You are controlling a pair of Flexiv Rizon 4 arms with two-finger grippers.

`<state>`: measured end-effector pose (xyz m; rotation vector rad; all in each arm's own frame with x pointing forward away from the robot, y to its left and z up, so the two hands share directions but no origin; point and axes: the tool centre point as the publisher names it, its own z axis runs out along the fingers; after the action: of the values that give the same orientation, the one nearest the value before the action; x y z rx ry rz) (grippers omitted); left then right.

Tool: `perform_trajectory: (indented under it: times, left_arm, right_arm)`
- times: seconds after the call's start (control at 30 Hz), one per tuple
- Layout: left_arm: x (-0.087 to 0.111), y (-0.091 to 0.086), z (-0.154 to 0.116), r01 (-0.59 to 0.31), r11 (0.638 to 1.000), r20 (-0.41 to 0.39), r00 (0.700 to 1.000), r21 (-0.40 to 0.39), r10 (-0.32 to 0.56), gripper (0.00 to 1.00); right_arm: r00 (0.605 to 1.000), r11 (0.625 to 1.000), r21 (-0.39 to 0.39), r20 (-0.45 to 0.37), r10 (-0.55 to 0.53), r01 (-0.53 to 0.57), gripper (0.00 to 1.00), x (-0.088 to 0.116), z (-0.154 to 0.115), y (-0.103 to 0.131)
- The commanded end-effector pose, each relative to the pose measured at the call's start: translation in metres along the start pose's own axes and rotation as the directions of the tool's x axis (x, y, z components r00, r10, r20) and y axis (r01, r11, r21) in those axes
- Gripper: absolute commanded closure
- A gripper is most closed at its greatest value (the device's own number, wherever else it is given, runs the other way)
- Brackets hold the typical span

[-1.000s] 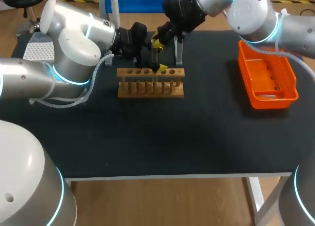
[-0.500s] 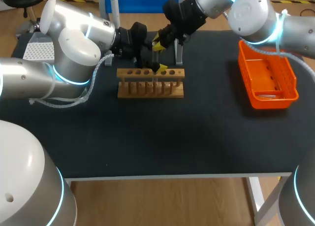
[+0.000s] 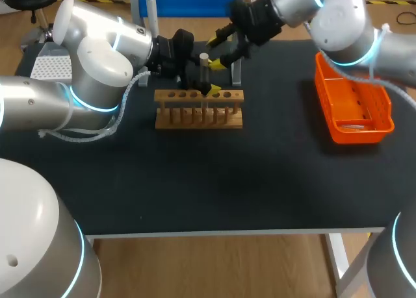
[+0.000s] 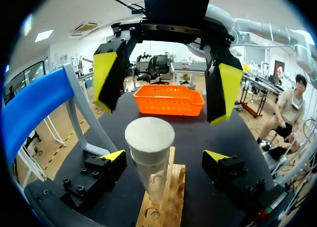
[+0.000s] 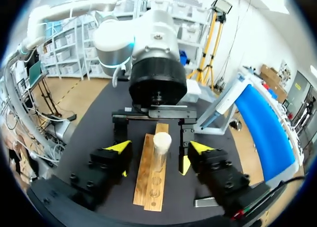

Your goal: Invert the test tube, pick up the pipette, mount the tip to pipette, aspirate from beaker and dispense into the tube, eject the tip, return the pipette, and cap with the stopper.

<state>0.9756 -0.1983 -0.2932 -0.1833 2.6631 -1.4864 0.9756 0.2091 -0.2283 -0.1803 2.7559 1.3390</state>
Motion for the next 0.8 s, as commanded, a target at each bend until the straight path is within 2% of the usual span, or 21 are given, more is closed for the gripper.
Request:
perform_trajectory:
  times: [0.03,0.17,0.3,0.33,0.4,0.43,0.47,0.5,0.57,0.8]
  left_arm:
    - [-0.001,0.0,0.0,0.0,1.0,-0.003,1.0,-0.001,0.0,0.0]
    - [-0.001,0.0,0.0,0.0,1.0,-0.003,1.0,-0.001,0.0,0.0]
    - [-0.001,0.0,0.0,0.0,1.0,-0.003,1.0,-0.001,0.0,0.0]
    - [-0.001,0.0,0.0,0.0,1.0,-0.003,1.0,-0.001,0.0,0.0]
    - [-0.001,0.0,0.0,0.0,1.0,-0.003,1.0,-0.001,0.0,0.0]
    - [-0.001,0.0,0.0,0.0,1.0,-0.003,1.0,-0.001,0.0,0.0]
    - [-0.001,0.0,0.0,0.0,1.0,-0.003,1.0,-0.001,0.0,0.0]
    - [-0.001,0.0,0.0,0.0,1.0,-0.003,1.0,-0.001,0.0,0.0]
    - [-0.001,0.0,0.0,0.0,1.0,-0.003,1.0,-0.001,0.0,0.0]
    - [-0.001,0.0,0.0,0.0,1.0,-0.003,1.0,-0.001,0.0,0.0]
  right_arm:
    - [0.999,0.99,-0.139,0.038,-0.013,0.018,0.0,0.016,-0.02,-0.013]
    - [0.998,0.972,-0.234,0.057,-0.021,0.034,0.0,0.016,-0.03,-0.014]
    - [0.998,0.936,-0.349,0.062,-0.015,0.036,0.0,0.016,-0.039,-0.01]
    - [0.998,0.928,-0.371,0.06,-0.009,0.03,0.05,0.016,-0.04,-0.009]
    - [0.999,0.913,-0.408,0.048,0.011,0.01,0.52,0.015,-0.042,-0.006]
    - [0.999,0.907,-0.421,0.046,0.023,-0.001,0.69,0.015,-0.043,-0.005]
    - [0.999,0.9,-0.436,0.037,0.033,-0.014,0.97,0.014,-0.044,-0.005]
    - [0.999,0.895,-0.445,0.023,0.04,-0.025,1.0,0.015,-0.044,-0.003]
    - [0.999,0.887,-0.459,0.011,0.048,-0.038,1.0,0.015,-0.043,-0.001]
    - [0.992,0.82,-0.559,-0.045,0.118,-0.123,1.0,0.013,-0.041,0.009]
